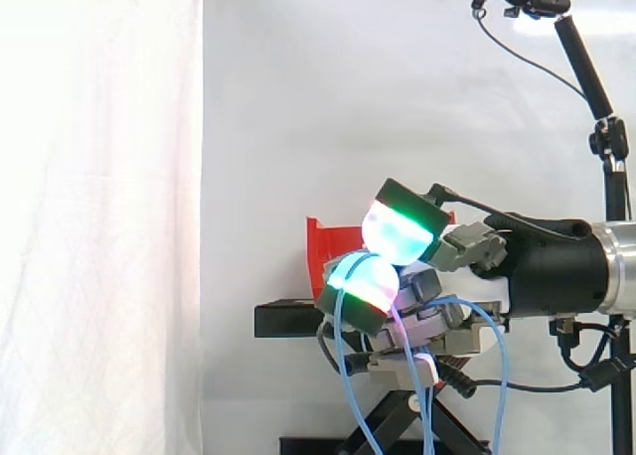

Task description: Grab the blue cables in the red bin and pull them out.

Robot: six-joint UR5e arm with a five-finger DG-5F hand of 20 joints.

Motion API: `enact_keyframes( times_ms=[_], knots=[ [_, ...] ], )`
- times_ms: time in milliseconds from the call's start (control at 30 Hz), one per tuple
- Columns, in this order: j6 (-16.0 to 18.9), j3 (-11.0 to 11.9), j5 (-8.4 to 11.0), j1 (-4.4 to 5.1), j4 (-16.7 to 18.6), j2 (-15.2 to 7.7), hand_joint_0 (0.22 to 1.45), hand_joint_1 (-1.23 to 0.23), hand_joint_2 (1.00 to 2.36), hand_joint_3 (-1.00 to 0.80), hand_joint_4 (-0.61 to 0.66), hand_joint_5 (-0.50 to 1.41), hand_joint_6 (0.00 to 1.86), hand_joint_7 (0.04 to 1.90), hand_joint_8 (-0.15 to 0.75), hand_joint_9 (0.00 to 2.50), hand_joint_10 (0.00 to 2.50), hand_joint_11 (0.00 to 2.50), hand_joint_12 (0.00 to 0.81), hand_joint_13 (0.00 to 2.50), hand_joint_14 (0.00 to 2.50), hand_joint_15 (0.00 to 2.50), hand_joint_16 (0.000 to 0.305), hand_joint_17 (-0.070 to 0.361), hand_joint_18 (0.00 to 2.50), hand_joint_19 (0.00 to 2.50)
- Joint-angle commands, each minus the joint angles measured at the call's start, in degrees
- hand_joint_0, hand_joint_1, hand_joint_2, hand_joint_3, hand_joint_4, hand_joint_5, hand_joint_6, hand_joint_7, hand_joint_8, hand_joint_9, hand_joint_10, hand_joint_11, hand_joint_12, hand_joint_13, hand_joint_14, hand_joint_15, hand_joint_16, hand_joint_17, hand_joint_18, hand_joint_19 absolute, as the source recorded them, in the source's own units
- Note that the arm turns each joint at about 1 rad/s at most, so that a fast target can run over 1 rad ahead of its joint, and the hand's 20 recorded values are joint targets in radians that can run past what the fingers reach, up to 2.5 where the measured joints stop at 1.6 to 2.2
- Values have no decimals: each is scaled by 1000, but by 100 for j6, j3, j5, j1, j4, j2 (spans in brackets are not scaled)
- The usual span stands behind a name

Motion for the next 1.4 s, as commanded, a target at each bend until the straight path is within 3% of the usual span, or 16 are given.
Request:
enact_keyframes(
  times_ms=[0,1367],
  knots=[
    [-1,0,0,-5,-6,0,925,-956,1014,-569,-2,773,892,629,249,870,2331,1376,319,1128,1633,1302,43,97,1023,1228],
    [-1,0,0,-5,-6,0,925,-961,1014,-552,0,780,877,641,250,870,2318,1380,325,1133,1615,1302,43,96,1024,1226]
  ],
)
